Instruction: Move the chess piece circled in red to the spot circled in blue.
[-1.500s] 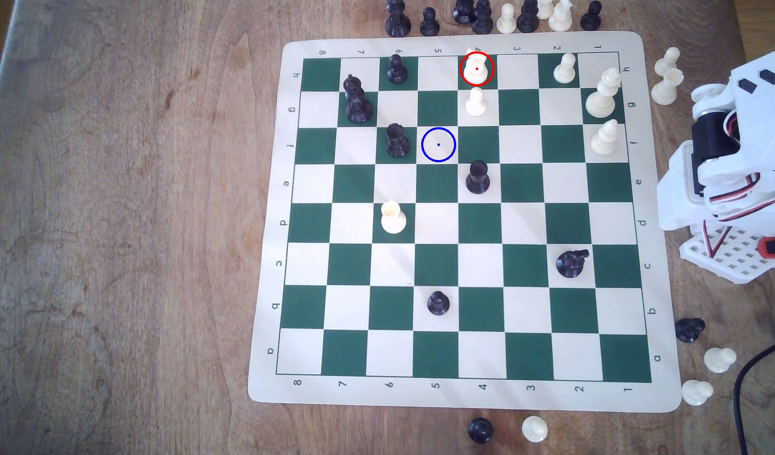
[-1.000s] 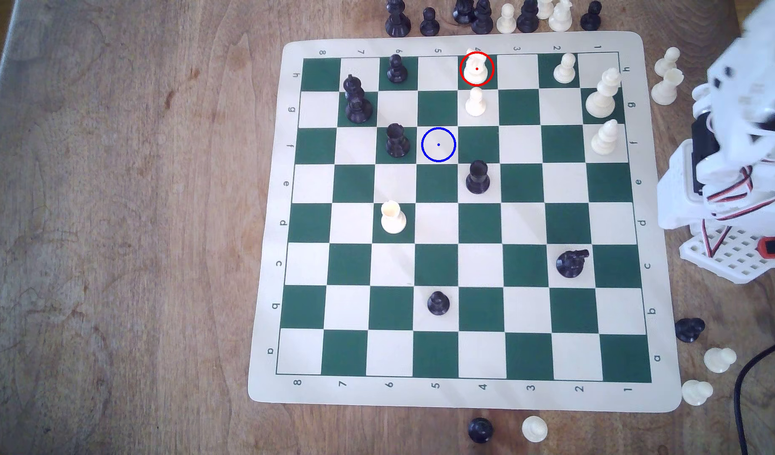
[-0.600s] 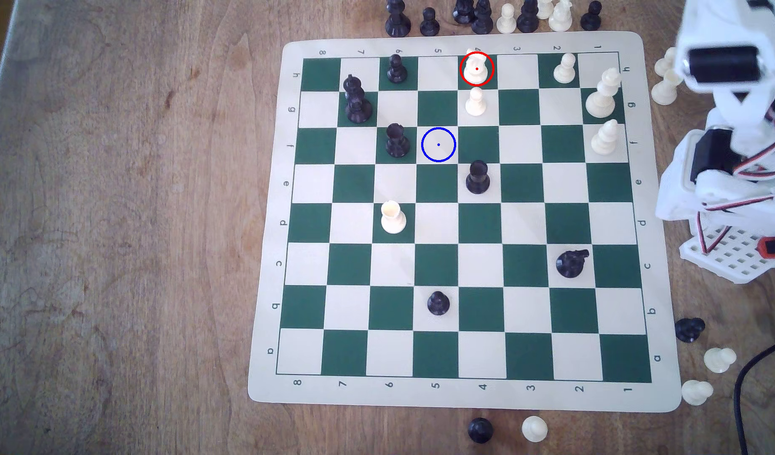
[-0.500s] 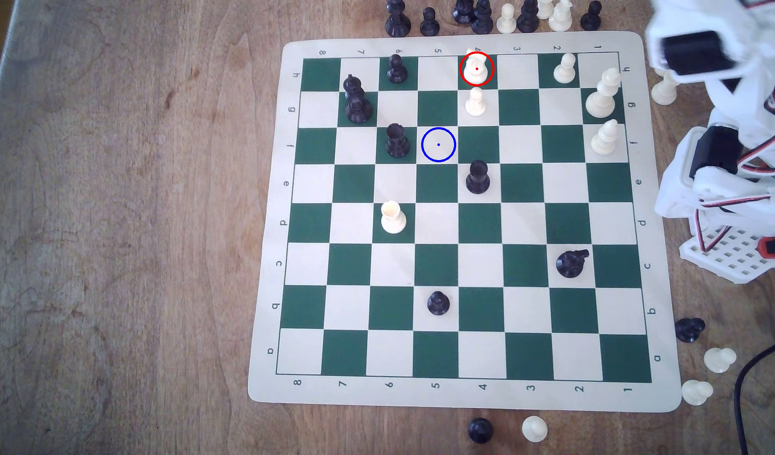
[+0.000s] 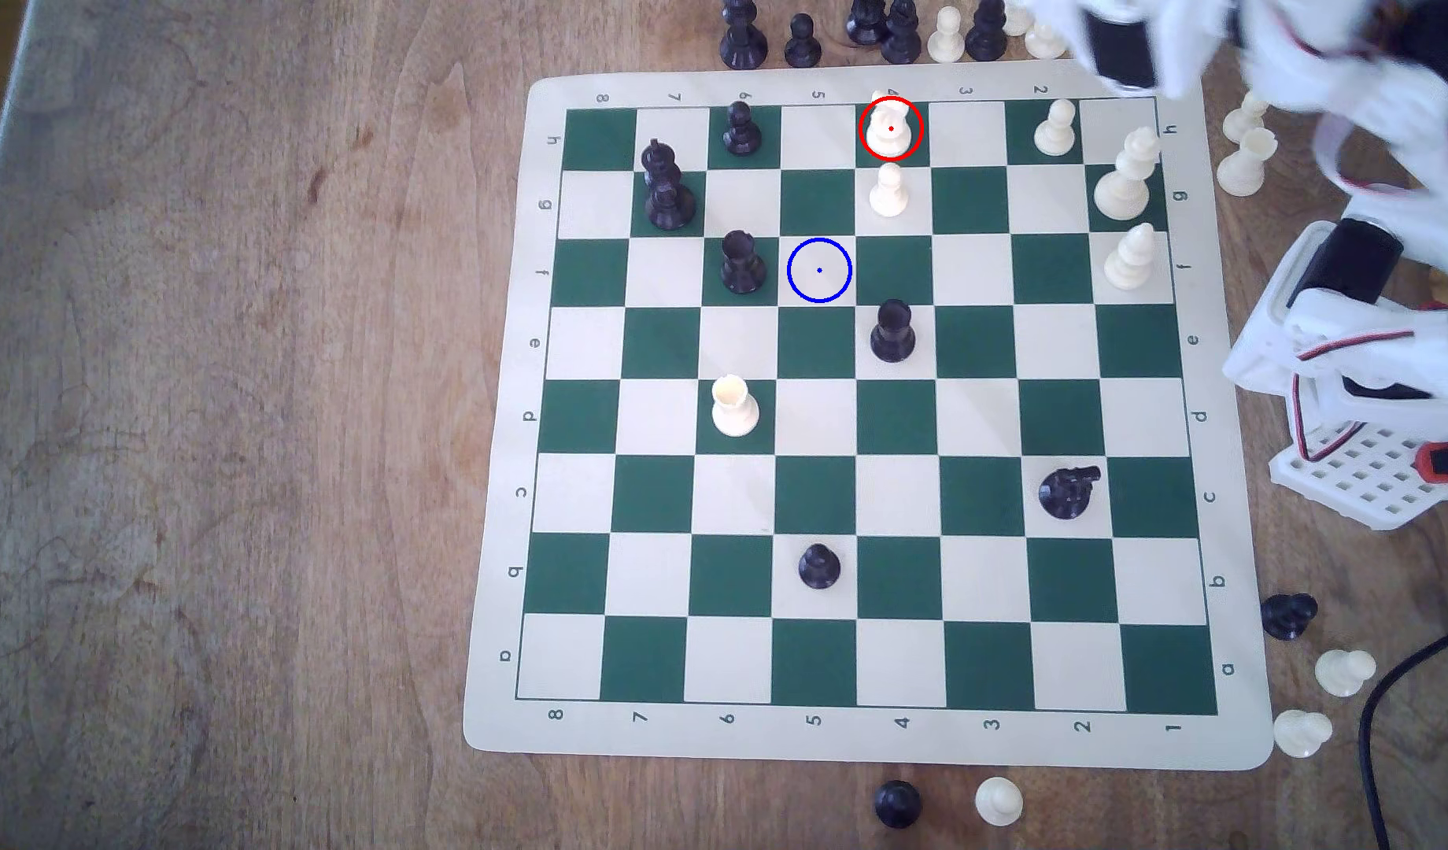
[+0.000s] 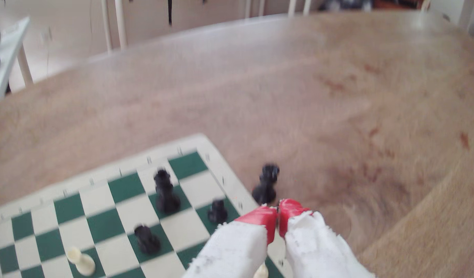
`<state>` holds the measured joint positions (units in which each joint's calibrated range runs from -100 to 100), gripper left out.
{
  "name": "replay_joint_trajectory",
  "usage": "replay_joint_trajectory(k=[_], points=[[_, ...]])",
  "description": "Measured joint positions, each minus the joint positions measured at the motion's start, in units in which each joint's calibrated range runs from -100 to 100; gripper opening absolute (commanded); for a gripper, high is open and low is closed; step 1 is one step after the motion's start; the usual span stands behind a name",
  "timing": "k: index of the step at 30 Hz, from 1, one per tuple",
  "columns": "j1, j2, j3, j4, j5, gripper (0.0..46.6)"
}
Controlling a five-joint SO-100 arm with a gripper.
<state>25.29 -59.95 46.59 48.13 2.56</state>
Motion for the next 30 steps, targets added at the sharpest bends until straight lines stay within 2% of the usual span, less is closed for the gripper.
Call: replay_joint_trajectory(k=[2,6,13,22,30], points=[[1.03,4.52,-1.17,1.83,0.93,0.4],[2.95,18.43,-8.86,7.49,1.17,1.5],[3.17,35.19,-23.86,16.73,1.90,2.9],[3.17,49.43,-34.16,19.04,2.34,12.3],[3.24,56.14,-36.06,19.68,3.91,12.8]])
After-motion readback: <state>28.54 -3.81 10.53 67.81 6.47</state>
